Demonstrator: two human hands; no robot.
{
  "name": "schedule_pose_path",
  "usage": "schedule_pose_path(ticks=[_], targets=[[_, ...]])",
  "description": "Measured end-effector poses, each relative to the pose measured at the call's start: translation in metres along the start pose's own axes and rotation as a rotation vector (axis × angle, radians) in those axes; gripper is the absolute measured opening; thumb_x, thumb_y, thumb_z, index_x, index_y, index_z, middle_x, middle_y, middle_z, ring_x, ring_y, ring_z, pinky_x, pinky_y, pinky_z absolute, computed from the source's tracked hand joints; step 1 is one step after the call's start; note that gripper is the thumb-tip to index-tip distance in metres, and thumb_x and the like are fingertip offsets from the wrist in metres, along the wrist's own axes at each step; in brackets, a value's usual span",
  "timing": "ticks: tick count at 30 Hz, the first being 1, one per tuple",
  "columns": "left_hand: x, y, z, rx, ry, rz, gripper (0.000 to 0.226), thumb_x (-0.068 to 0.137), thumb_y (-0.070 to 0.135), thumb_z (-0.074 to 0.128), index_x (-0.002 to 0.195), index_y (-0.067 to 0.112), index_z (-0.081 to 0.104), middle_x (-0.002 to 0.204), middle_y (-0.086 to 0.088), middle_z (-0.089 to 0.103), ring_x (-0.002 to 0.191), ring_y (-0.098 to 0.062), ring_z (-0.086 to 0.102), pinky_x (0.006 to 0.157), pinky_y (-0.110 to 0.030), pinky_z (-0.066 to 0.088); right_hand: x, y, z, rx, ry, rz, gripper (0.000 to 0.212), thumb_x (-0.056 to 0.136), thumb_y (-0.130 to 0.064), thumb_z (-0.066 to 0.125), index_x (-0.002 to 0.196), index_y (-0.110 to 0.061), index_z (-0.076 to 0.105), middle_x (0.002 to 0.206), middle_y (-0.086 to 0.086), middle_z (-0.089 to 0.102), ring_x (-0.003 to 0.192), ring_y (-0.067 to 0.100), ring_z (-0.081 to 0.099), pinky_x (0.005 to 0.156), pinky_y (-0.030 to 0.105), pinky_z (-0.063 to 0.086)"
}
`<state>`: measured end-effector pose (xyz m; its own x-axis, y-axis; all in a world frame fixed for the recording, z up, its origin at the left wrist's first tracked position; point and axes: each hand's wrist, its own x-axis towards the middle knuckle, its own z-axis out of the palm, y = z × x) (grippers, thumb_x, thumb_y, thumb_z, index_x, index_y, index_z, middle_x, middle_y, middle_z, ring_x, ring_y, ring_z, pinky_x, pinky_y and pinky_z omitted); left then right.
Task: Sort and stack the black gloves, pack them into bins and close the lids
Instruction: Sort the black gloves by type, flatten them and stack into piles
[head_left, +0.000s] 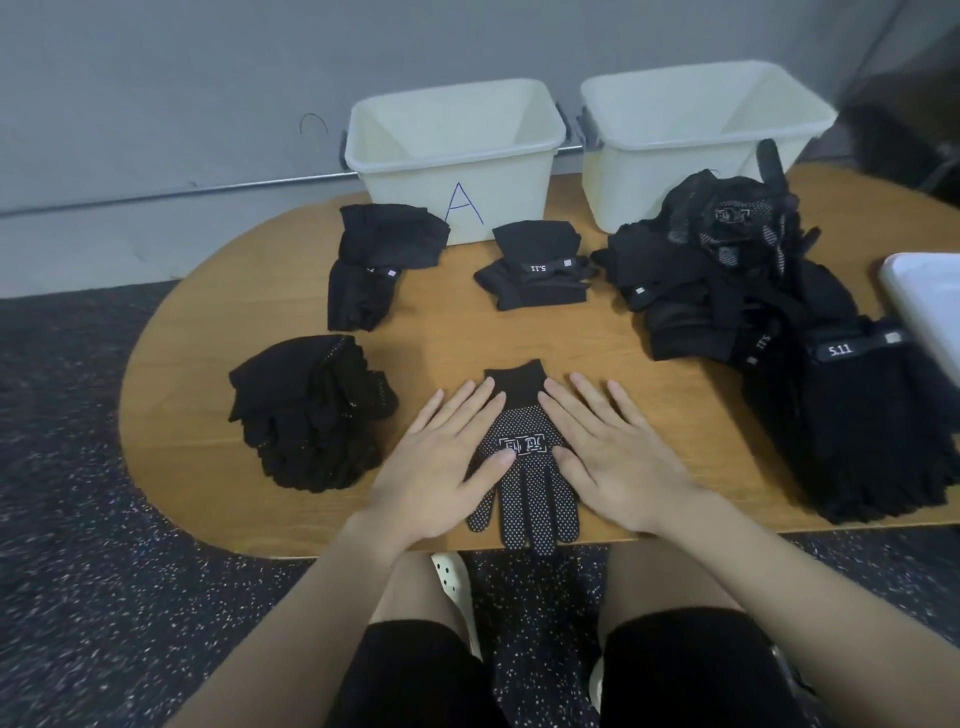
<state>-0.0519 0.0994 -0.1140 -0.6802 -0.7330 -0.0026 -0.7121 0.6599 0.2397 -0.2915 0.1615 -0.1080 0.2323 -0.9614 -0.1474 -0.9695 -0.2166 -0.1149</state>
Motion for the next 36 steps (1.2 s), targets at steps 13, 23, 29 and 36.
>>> schedule_pose_path(ticks=[13, 23, 29, 36], targets=[[0.0, -0.001, 0.003, 0.033, 0.005, -0.03, 0.059, 0.111, 0.041, 0.012, 0.165, 0.02, 0.001, 0.172, 0.008, -0.007, 0.157, -0.005, -0.012, 0.13, -0.035, -0.001, 0.01, -0.008, 0.006, 0.014, 0.054, -0.063, 0.072, 0.104, -0.064, 0.007, 0.164, -0.026, -0.004, 0.171, -0.01, -0.011, 0.155, 0.01, -0.021, 0.127, 0.045, -0.01], [0.002, 0.0, 0.001, 0.041, -0.021, -0.05, 0.068, 0.105, 0.051, 0.008, 0.165, 0.022, -0.001, 0.172, 0.01, -0.009, 0.157, -0.005, -0.013, 0.13, -0.038, 0.002, 0.005, 0.003, 0.003, 0.02, 0.029, -0.069, 0.075, 0.102, -0.07, 0.007, 0.164, -0.029, -0.005, 0.17, -0.013, -0.015, 0.153, 0.008, -0.026, 0.127, 0.046, -0.009], [0.003, 0.0, 0.002, 0.013, -0.001, -0.063, 0.067, 0.106, 0.051, 0.008, 0.165, 0.022, 0.0, 0.172, 0.01, -0.007, 0.156, -0.004, -0.013, 0.129, -0.036, 0.001, 0.005, 0.004, 0.002, 0.038, 0.027, -0.082, 0.076, 0.101, -0.071, 0.006, 0.164, -0.03, -0.005, 0.17, -0.014, -0.015, 0.153, 0.007, -0.026, 0.128, 0.046, -0.009], [0.001, 0.001, 0.005, -0.061, 0.15, -0.186, 0.06, 0.109, 0.038, 0.011, 0.164, 0.015, 0.008, 0.172, 0.004, 0.004, 0.158, -0.006, -0.005, 0.13, -0.032, -0.002, 0.035, 0.009, -0.016, 0.282, 0.182, -0.093, 0.067, 0.105, -0.063, 0.025, 0.157, -0.024, 0.038, 0.167, -0.011, 0.026, 0.157, 0.003, 0.007, 0.129, 0.042, 0.009]])
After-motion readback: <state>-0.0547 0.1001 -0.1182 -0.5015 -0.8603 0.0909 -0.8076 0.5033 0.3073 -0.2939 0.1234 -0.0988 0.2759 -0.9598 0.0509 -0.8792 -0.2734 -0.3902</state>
